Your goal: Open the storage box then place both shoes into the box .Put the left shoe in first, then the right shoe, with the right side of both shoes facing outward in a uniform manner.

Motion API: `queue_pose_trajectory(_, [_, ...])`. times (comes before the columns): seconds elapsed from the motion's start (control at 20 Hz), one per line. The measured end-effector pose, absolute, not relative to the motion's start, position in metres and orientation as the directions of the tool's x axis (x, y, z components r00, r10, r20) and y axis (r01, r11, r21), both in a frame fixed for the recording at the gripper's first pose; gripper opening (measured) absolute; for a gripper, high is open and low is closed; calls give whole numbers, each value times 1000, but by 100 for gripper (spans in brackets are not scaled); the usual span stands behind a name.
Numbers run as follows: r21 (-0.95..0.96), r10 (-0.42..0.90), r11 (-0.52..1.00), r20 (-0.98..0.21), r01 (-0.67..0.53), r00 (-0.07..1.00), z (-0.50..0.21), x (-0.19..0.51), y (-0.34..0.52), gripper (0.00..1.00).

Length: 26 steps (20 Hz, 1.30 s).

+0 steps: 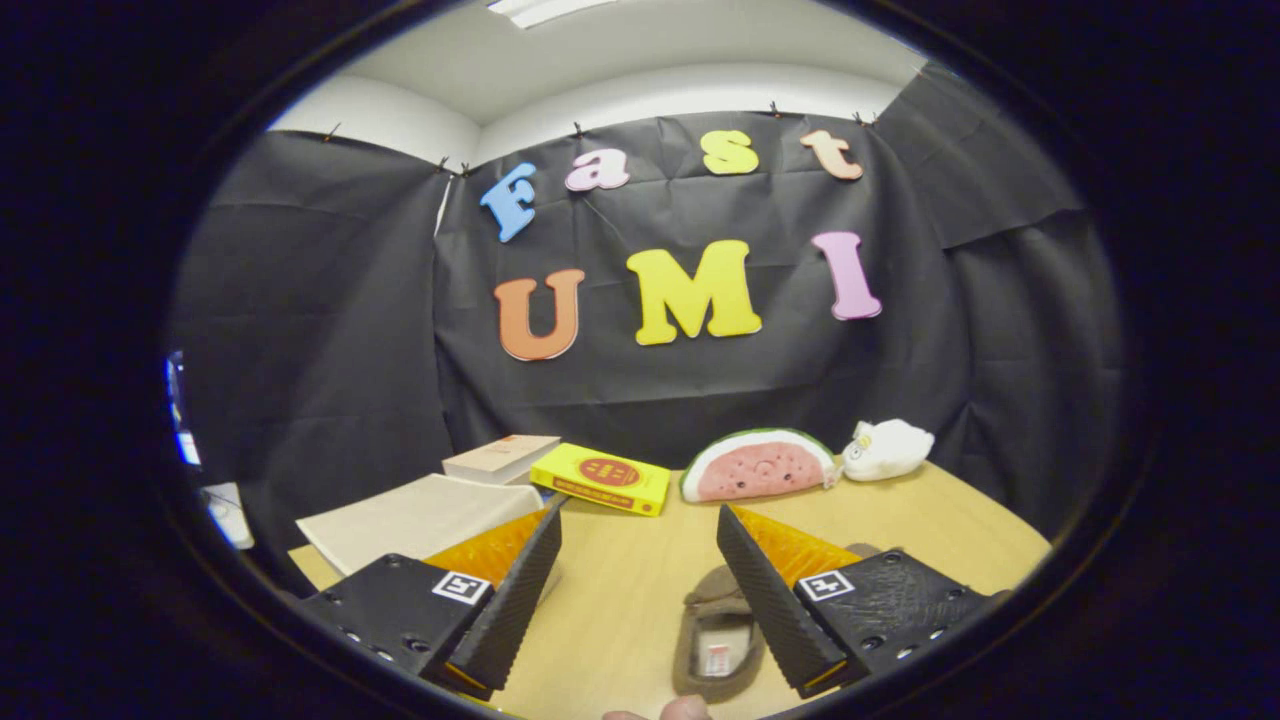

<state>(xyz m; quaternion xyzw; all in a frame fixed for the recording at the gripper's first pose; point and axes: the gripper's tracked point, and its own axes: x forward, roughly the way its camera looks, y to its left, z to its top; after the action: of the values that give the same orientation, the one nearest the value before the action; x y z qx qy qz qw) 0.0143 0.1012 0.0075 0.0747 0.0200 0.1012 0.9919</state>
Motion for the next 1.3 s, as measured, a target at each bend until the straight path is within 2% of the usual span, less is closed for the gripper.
queue_pose_trajectory(0.25, [271,372,901,-82,-339,925,-7,24,163,96])
queue_pose_trajectory(0.5, [401,493,819,-126,-410,861,-30,39,213,96])
queue_pose_trajectory(0.95, [620,598,686,-182,-381,781,-79,53,249,95])
queue_pose_trajectory(1.3, [750,680,564,-183,-346,710,-88,53,264,96])
